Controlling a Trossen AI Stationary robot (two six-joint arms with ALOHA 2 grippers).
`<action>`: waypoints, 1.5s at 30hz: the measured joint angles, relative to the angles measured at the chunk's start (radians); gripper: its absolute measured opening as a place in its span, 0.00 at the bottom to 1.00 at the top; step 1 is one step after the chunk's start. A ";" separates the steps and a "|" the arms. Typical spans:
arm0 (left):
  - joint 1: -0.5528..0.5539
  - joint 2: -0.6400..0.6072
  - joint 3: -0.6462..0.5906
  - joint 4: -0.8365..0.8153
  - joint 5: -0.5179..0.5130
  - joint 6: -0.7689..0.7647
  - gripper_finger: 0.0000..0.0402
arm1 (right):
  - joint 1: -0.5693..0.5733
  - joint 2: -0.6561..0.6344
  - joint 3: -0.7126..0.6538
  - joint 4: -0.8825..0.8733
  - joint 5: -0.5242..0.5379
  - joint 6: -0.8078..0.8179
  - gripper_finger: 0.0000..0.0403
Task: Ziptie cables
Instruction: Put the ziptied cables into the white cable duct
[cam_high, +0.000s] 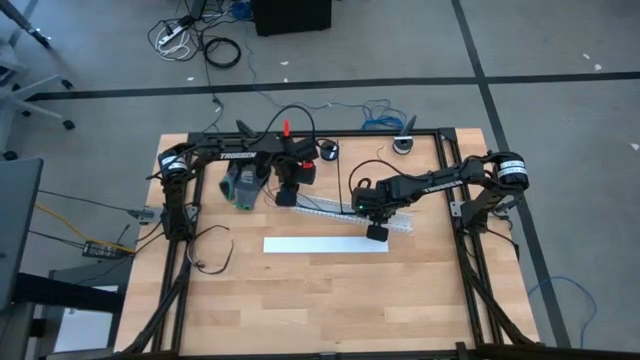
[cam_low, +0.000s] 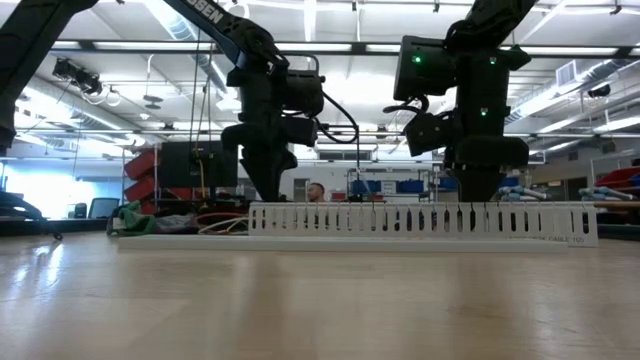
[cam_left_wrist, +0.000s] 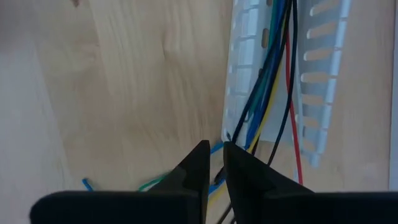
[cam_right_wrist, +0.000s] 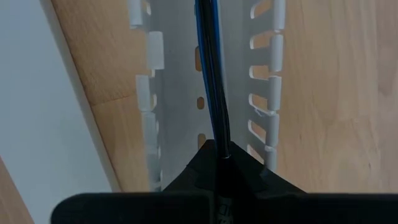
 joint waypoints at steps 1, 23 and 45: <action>0.000 0.000 0.000 0.000 0.000 0.000 0.10 | 0.000 0.000 0.000 0.000 0.000 0.000 0.02; 0.000 -0.059 -0.003 -0.014 -0.050 -0.033 0.00 | -0.013 0.000 0.000 -0.001 0.000 -0.021 0.02; 0.080 -0.274 -0.349 0.392 0.155 -0.166 0.00 | 0.046 0.000 0.000 -0.019 0.031 -0.025 0.02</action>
